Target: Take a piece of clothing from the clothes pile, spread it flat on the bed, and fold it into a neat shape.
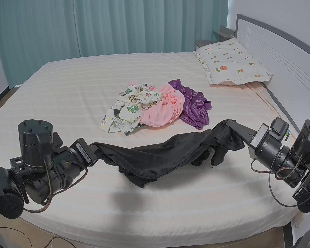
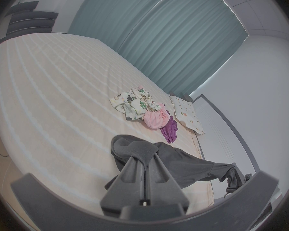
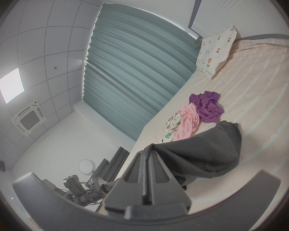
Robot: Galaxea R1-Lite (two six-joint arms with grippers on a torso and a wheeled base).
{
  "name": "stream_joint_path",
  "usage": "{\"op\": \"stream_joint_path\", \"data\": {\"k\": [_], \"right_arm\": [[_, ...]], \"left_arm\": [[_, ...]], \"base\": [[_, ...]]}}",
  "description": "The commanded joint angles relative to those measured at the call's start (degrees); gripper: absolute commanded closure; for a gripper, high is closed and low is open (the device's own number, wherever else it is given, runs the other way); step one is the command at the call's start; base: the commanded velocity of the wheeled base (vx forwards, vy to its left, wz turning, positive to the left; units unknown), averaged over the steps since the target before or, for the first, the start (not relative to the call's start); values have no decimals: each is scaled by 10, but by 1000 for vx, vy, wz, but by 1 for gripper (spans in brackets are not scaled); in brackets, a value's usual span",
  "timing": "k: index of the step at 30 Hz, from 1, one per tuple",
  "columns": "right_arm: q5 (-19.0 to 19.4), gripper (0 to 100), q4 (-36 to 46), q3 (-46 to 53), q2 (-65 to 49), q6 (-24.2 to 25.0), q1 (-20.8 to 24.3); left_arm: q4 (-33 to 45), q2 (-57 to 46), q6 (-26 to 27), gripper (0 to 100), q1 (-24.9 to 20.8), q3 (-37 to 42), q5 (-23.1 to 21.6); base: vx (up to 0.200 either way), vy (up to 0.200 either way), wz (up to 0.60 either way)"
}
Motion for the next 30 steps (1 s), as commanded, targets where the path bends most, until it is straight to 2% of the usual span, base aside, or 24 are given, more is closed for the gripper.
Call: {"op": "stream_joint_path", "data": {"k": [1, 11, 30], "right_arm": [[-3, 100, -12, 0, 1, 0, 10], [-15, 100, -13, -9, 11, -19, 41], [-16, 100, -12, -31, 7, -42, 53]], "left_arm": [[1, -15, 0, 100, 5, 0, -1], [1, -20, 0, 100, 5, -4, -1], [1, -28, 0, 100, 22, -12, -1]], "base": [[0, 200, 0], [0, 200, 0], [0, 200, 0]]}}
